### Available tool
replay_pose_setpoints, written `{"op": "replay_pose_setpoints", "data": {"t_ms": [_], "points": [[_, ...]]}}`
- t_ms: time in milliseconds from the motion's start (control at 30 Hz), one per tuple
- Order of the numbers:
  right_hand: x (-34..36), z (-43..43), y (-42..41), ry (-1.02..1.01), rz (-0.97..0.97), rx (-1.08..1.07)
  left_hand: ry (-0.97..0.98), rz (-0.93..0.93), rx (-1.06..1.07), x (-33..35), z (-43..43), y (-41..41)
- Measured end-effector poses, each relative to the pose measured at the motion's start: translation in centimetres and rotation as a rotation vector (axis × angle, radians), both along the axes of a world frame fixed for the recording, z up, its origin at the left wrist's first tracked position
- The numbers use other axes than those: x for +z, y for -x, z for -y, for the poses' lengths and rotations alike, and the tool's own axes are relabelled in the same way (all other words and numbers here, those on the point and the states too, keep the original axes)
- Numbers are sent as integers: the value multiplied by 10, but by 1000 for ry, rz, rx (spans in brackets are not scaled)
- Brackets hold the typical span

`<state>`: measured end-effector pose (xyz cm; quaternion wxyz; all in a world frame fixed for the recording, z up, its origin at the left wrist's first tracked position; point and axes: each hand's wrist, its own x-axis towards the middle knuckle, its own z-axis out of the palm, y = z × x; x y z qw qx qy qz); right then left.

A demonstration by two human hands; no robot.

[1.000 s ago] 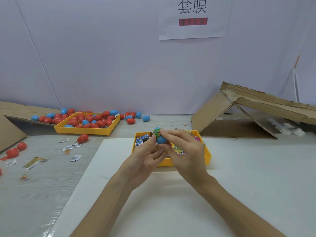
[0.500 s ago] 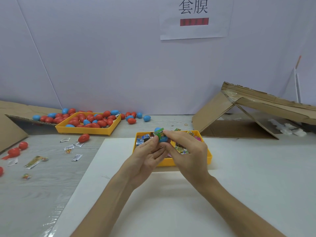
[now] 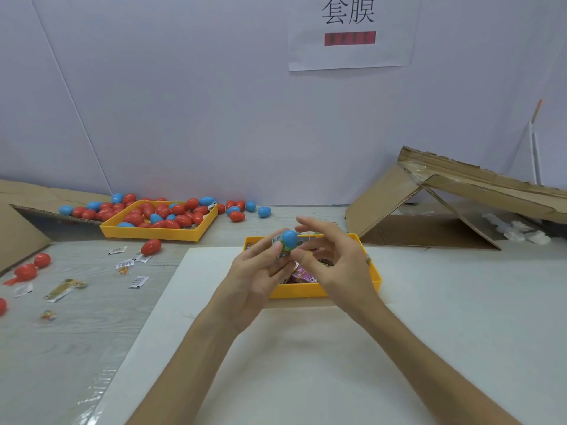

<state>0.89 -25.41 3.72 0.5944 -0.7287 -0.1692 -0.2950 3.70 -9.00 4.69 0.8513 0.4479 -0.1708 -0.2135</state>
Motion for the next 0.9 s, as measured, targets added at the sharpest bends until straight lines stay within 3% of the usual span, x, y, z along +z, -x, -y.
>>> {"op": "replay_pose_setpoints", "data": {"t_ms": [200, 500, 900], "points": [[-2, 3, -3, 152, 51, 17, -86, 73, 91, -3, 2, -1], [-2, 1, -1, 95, 45, -8, -65, 62, 208, -3, 3, 0], [-5, 1, -2, 137, 43, -21, -98, 28, 188, -4, 2, 0]]}}
